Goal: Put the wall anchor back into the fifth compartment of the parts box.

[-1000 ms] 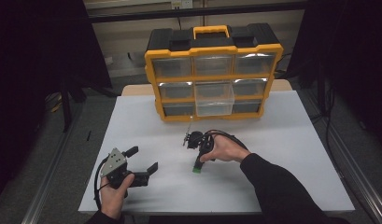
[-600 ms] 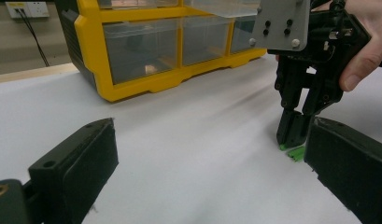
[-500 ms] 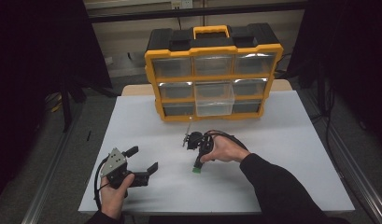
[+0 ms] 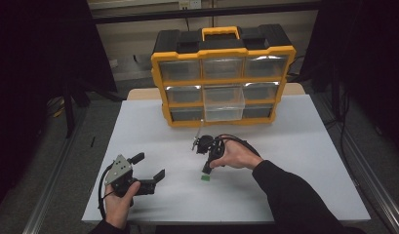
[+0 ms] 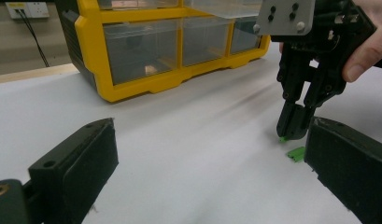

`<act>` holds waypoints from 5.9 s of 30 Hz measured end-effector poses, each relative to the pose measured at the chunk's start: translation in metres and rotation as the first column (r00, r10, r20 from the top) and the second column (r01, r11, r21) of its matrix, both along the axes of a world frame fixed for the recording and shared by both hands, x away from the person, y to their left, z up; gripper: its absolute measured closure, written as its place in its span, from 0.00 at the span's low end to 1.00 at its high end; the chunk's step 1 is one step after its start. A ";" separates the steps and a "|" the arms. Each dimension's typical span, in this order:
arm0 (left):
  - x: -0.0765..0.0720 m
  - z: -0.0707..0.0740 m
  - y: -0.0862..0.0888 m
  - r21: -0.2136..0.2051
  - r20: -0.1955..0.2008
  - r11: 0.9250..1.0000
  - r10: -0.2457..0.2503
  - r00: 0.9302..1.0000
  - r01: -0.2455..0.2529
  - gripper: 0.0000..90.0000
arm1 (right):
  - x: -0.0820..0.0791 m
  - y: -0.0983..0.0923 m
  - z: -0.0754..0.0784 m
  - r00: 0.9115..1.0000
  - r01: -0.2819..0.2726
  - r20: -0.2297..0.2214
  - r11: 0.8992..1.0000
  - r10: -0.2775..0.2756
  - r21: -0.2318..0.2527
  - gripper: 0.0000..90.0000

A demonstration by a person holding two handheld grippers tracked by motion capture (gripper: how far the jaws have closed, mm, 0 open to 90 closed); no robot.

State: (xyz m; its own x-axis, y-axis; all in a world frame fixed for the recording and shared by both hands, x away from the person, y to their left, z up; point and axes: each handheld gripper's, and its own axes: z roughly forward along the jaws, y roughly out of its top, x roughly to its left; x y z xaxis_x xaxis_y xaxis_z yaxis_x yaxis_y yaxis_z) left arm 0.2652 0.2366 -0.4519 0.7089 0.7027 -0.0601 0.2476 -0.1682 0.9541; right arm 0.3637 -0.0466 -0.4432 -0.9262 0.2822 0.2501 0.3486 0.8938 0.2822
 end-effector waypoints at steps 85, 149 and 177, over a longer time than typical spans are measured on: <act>0.001 0.000 0.000 -0.009 0.002 1.000 0.007 1.000 -0.007 0.03 | 0.024 -0.067 0.141 0.949 0.169 0.166 0.876 -0.269 0.452 0.94; 0.002 0.000 0.002 -0.012 0.002 1.000 0.006 1.000 -0.006 0.03 | 0.097 -0.083 0.154 0.921 0.310 0.203 0.941 -0.332 0.132 0.94; 0.001 0.000 0.002 -0.018 0.002 1.000 0.007 1.000 -0.007 0.03 | 0.100 -0.075 0.144 0.920 0.320 0.237 0.947 -0.312 0.006 0.92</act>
